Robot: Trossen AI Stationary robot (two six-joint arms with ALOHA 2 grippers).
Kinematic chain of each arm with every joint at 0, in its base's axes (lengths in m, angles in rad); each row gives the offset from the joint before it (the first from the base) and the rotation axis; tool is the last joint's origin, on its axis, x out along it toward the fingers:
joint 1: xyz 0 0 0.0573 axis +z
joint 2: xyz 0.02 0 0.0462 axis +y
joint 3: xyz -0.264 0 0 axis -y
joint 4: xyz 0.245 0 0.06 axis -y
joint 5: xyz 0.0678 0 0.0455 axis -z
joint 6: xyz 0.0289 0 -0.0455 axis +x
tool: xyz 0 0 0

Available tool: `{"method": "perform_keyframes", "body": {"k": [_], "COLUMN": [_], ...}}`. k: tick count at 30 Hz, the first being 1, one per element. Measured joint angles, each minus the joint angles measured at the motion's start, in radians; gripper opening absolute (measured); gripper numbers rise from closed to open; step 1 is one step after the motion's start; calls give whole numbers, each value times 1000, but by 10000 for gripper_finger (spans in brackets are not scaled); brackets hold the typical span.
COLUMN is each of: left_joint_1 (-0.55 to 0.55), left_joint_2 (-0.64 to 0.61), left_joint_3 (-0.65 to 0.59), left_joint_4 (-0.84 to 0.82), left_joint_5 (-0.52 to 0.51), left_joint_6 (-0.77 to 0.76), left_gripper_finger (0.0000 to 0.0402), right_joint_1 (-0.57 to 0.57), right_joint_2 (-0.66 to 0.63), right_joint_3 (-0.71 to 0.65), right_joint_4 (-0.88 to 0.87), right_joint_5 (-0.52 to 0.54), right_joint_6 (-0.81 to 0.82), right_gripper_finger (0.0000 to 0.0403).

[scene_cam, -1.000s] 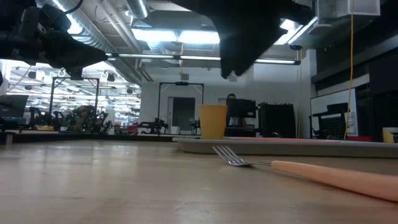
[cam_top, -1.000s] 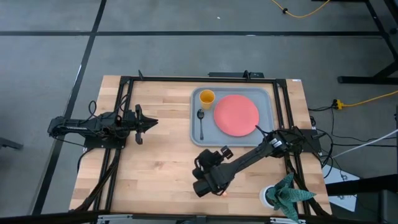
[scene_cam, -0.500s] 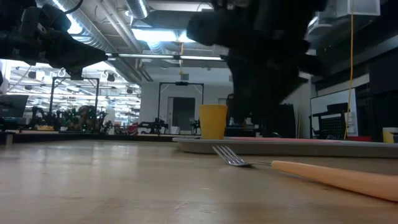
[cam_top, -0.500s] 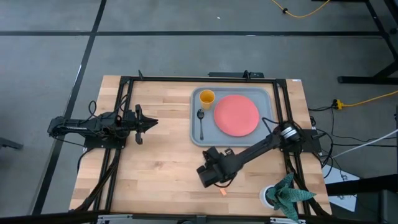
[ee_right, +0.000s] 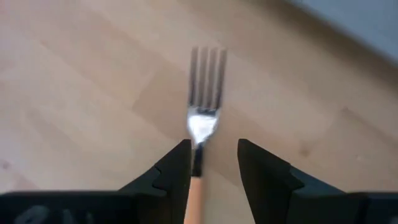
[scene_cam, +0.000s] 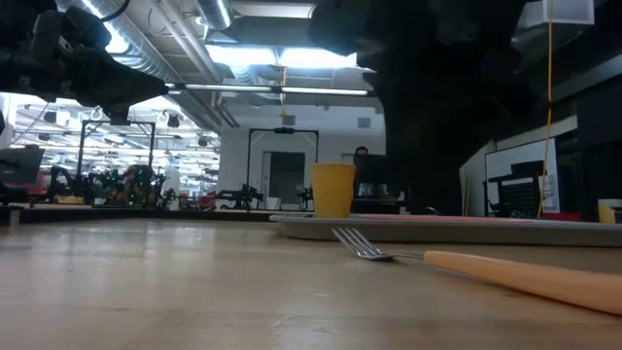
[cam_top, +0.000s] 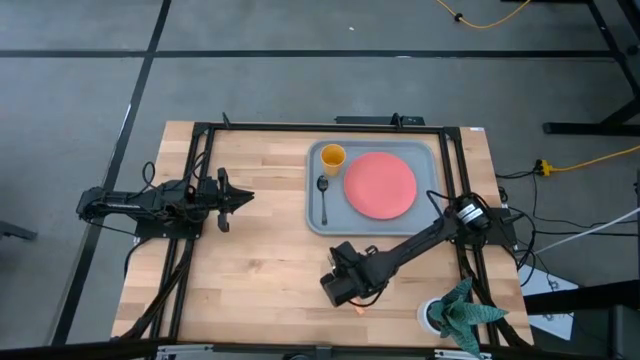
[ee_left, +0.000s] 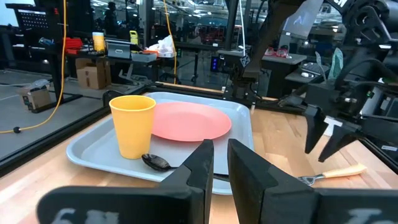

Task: Pick and place plate/cup/fork/spoon on tray
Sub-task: Put the yellow fork on the gray tray to the right of the black spoon

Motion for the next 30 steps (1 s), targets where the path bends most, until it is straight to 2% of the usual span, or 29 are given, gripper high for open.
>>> {"method": "perform_keyframes", "body": {"k": [4, 9, 16, 19, 23, 30], "left_joint_1": [0, 0, 0, 0, 0, 0], "left_joint_2": [0, 0, 0, 0, 0, 0], "left_joint_3": [0, 0, 0, 0, 0, 0], "left_joint_4": [0, 0, 0, 0, 0, 0], "left_joint_5": [0, 0, 0, 0, 0, 0], "left_joint_6": [0, 0, 0, 0, 0, 0], "left_gripper_finger": [41, 41, 41, 41, 41, 41], "right_joint_1": [31, 57, 63, 65, 72, 84], "right_joint_2": [15, 33, 133, 183, 221, 224], "right_joint_3": [0, 12, 258, 325, 338, 338], "right_joint_4": [45, 44, -204, -258, -250, -252], "right_joint_5": [33, 28, 24, 20, -31, -49], "right_joint_6": [4, 92, 64, 78, 167, 176], "right_gripper_finger": [136, 135, 135, 135, 135, 135]}}
